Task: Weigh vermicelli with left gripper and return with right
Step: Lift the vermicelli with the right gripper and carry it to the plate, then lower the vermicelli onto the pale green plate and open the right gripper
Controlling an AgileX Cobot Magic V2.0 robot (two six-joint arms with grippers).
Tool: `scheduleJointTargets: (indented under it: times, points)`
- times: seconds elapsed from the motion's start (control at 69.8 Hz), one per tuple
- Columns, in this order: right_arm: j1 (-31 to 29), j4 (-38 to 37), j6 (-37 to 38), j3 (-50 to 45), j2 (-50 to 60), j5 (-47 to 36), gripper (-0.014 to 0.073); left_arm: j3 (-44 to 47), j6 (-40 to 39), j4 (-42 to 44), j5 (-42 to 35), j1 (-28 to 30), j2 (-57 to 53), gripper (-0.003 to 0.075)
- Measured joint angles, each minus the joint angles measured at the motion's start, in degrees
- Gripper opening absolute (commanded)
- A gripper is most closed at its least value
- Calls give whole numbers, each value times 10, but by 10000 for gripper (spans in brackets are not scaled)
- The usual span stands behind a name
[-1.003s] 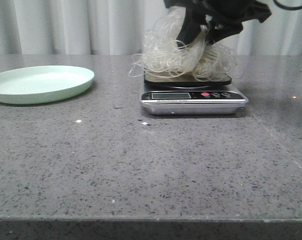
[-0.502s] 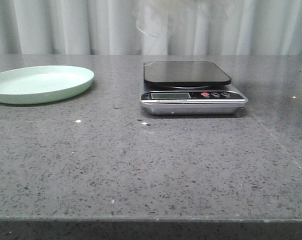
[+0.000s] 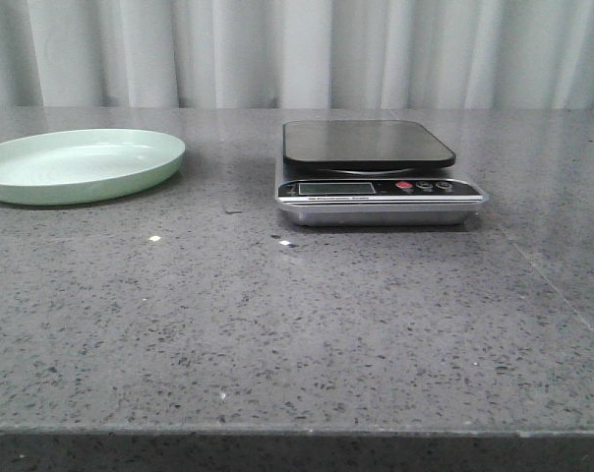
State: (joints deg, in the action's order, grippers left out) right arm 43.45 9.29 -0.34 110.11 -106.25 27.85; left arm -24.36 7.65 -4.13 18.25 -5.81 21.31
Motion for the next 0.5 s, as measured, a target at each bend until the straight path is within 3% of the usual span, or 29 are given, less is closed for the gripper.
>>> scheduleJointTargets:
  times: [0.502]
  points:
    - [11, 0, 0, 23, -153, 17, 151, 0, 0, 0, 0, 0, 0, 136]
